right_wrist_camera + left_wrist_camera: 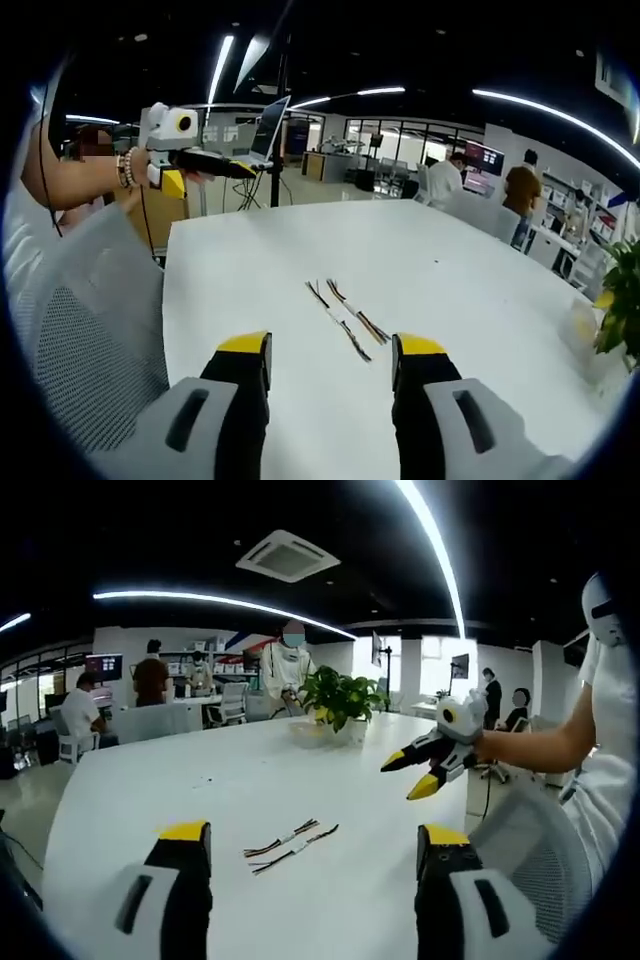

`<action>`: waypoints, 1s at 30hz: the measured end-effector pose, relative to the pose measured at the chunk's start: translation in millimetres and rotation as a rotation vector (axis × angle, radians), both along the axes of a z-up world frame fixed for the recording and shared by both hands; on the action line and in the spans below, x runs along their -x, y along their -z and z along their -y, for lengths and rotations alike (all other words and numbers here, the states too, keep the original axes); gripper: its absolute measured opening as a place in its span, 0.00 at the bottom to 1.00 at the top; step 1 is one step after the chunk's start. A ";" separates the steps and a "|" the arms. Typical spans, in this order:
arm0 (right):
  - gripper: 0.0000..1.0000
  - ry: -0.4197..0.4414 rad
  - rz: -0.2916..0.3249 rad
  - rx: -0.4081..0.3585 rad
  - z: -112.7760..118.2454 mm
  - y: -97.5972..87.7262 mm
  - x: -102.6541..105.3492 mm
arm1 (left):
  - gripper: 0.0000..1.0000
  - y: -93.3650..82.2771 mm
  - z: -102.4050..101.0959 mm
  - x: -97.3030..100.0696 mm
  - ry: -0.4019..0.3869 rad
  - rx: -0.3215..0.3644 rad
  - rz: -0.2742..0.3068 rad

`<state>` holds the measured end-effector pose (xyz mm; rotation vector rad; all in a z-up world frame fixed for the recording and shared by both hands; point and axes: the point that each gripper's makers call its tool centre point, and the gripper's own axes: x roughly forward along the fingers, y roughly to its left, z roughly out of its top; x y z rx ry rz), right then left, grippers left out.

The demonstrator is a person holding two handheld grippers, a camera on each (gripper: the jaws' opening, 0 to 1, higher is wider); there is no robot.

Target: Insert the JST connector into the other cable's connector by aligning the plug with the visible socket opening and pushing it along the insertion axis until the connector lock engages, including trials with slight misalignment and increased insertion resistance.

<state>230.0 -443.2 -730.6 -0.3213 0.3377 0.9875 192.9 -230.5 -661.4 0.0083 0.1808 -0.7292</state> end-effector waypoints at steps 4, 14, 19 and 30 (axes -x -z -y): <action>0.55 0.034 -0.029 0.012 12.3 8.0 10.0 | 0.94 -14.1 -3.3 15.3 -0.034 0.099 0.007; 0.59 0.110 -0.029 0.013 39.8 18.0 53.0 | 0.99 -6.4 -10.8 48.9 -0.096 0.185 0.002; 0.58 0.147 -0.042 0.021 48.7 27.8 69.1 | 0.99 12.2 -17.1 58.7 -0.168 0.140 -0.031; 0.53 0.240 -0.087 -0.012 52.3 40.4 76.3 | 0.97 47.8 -24.8 85.0 -0.251 0.170 -0.106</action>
